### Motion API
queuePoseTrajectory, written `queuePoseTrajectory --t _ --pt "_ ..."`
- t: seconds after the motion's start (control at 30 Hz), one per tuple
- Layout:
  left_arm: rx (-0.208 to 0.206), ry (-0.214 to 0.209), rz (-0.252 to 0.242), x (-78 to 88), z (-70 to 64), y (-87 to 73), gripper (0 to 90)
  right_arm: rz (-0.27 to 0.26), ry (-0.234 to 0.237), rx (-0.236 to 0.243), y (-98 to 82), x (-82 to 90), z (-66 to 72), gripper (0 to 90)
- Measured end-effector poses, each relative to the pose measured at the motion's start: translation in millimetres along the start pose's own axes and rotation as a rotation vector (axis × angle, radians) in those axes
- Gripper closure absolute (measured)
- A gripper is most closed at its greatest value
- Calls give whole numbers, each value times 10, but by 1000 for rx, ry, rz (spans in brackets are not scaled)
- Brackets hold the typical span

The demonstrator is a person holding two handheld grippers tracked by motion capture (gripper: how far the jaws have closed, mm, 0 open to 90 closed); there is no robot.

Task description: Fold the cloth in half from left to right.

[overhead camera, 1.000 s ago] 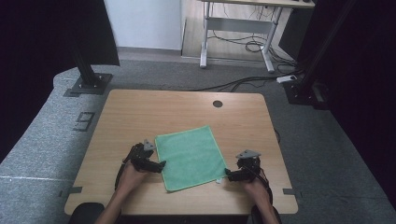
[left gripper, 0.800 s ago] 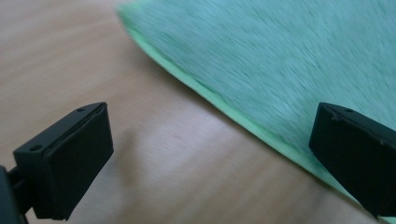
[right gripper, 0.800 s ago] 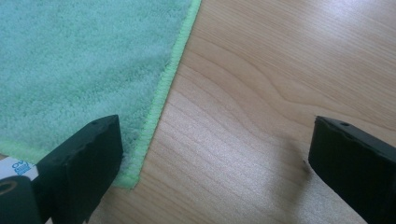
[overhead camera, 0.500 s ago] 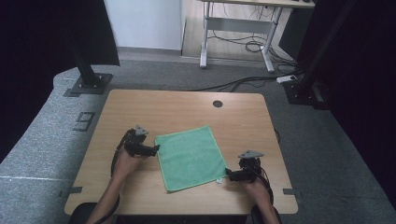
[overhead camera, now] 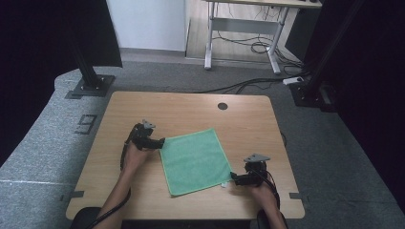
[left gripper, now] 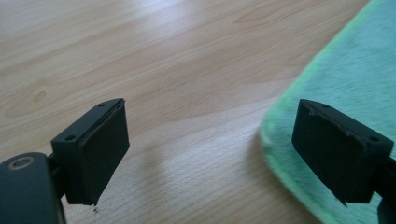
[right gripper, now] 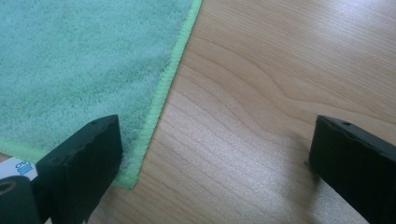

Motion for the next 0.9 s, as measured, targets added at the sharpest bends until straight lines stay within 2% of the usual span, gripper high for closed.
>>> queuePoseTrajectory --t 0.1,0.17,0.33,0.4,0.7,0.83,0.9 --pt "19 28 7 -80 49 -34 125 -2 0 2 0 -1 -2 27" --pt "12 38 17 -107 67 -54 130 -4 1 2 0 -1 -1 26" --pt "38 11 4 -122 79 -70 124 -6 3 4 1 -3 -2 26" --pt "79 -20 14 -130 101 -86 126 -7 6 7 2 -4 -3 26" --pt "77 -25 16 -120 108 -98 125 -3 13 37 51 42 12 80" --pt "79 -22 15 -100 109 -117 130 -20 43 35 105 80 60 82" --pt "79 -23 12 -90 107 -126 137 -25 58 50 147 91 113 88"
Point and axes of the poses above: each handheld gripper's, and its own axes: x roughly backward along the jaws, y roughly out of its top, z roughly to its left, the point moved 8 cm from there along -x, roughly forward along the jaws, and after that the axes turned 11 degrees about x, right-handed, at the moved point
